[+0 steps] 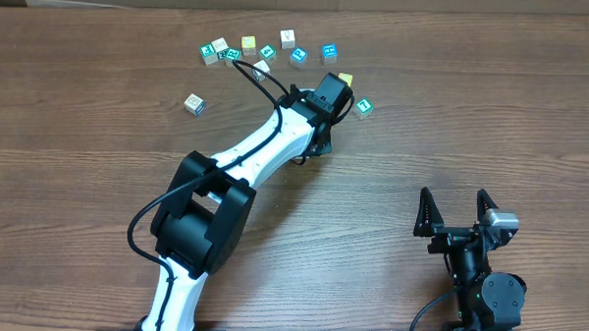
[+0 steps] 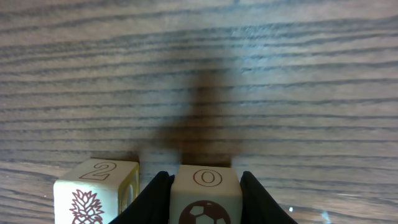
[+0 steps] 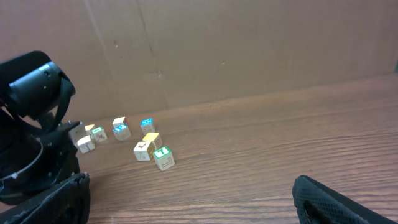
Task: Form a horizontal line
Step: 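Carry the '0' block with the left gripper beside the '2' block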
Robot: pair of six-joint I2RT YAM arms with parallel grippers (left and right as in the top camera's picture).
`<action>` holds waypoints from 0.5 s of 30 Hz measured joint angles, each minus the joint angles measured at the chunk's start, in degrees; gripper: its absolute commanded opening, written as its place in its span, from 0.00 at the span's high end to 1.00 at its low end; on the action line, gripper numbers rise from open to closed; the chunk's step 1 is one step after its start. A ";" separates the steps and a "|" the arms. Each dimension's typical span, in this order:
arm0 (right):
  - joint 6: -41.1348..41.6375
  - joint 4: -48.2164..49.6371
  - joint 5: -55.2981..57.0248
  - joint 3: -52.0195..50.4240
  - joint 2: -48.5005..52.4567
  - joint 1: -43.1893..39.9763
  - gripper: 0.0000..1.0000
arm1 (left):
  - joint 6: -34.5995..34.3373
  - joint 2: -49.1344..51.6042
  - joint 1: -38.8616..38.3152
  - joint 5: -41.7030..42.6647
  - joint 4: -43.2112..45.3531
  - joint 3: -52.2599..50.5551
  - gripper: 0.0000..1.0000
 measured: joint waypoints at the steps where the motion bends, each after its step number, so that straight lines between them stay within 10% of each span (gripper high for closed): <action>1: 0.00 0.04 0.00 0.00 0.00 0.00 0.00 | 0.00 0.00 0.00 0.00 0.09 -0.17 0.69; 15: 0.02 0.02 0.00 0.00 0.00 0.00 0.00 | -0.11 0.00 0.00 -0.02 1.60 -0.22 0.56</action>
